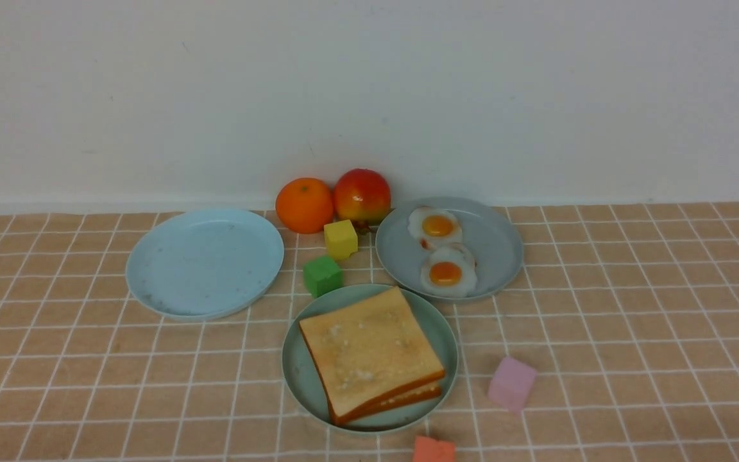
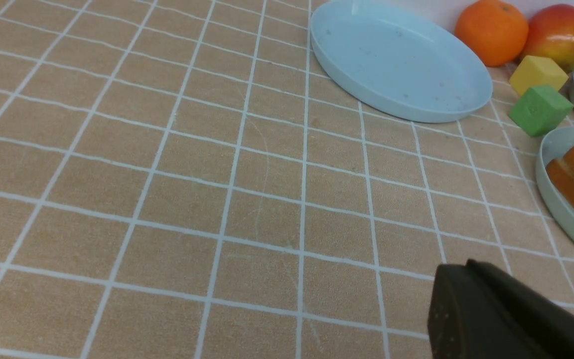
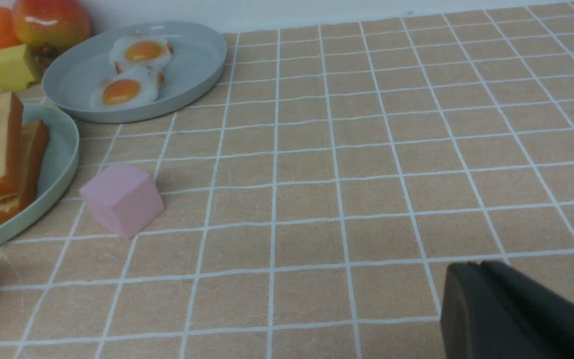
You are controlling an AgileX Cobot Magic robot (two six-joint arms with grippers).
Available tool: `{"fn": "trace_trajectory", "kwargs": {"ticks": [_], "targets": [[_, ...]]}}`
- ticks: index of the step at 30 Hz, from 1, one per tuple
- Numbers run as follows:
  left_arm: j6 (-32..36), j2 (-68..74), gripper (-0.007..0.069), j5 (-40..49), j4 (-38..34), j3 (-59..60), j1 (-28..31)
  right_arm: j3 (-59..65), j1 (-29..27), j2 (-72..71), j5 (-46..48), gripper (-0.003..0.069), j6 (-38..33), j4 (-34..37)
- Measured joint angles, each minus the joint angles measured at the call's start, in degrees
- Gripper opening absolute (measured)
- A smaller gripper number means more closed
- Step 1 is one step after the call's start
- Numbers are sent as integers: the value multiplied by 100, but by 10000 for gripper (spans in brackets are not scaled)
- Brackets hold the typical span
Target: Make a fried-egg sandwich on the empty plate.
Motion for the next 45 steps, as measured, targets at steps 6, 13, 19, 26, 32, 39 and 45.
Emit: {"fn": "trace_trajectory", "kwargs": {"ticks": [6,13,19,26,32,39,45], "targets": [[0,0,-13,0,0,0,0,0,0,0,0,40,0,0],[-5,0,-11,0,0,0,0,0,0,0,0,50,0,0],[-5,0,-6,0,0,0,0,0,0,0,0,58,0,0],[-5,0,0,0,0,0,0,0,0,0,0,73,0,0],[-5,0,5,0,0,0,0,0,0,0,0,82,0,0],[-5,0,13,0,0,0,0,0,0,0,0,92,0,0],[-5,0,18,0,0,0,0,0,0,0,0,95,0,0]]}}
